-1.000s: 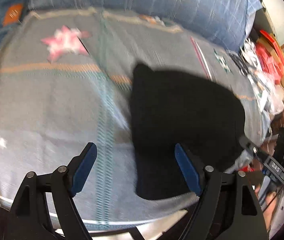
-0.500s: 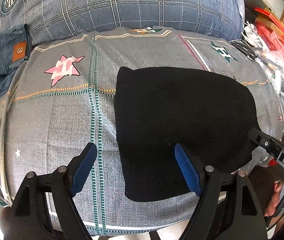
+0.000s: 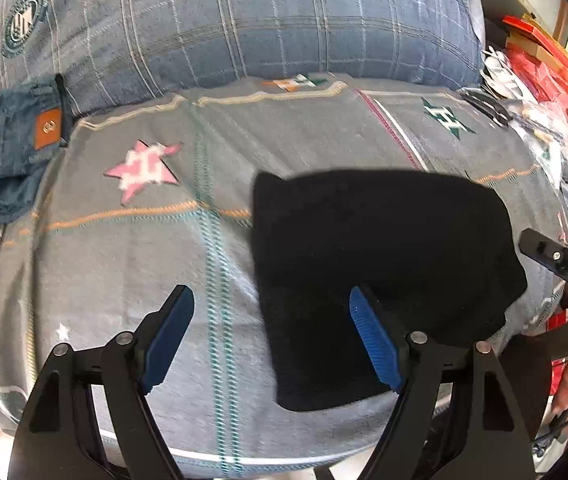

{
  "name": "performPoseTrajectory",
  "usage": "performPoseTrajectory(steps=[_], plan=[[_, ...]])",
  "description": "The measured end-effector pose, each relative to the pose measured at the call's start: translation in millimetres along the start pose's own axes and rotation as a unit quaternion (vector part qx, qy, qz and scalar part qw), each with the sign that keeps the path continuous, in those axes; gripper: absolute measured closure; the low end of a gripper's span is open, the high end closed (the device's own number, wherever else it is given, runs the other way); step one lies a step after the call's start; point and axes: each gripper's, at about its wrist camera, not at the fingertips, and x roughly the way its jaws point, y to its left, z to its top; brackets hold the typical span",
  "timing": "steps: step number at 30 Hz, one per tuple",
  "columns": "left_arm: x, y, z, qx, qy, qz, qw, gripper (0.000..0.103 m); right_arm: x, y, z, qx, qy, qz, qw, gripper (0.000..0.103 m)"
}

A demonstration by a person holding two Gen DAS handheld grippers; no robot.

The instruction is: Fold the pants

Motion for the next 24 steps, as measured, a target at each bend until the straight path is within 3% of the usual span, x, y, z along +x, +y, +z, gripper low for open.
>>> performPoseTrajectory(steps=[3,9,15,24], plan=[[-3,21,10,-0.030,-0.009,-0.001,0.9995,0.022,-2,-4,9,0.016,-0.009,0.002,1.000,0.057],[14,49,23,-0.074,0.017,-0.018,0.9970,0.022,11,-8,17,0.031,-0.002,0.002,1.000,0.054],[37,42,29,-0.075,0.047,-0.044,0.9951,0.022,29,-7,20,0.035,0.006,-0.006,0.999,0.053],[40,31,37,-0.058,0.028,-0.055,0.9964,0.022,46,2,21,0.030,0.020,-0.011,0.999,0.052]])
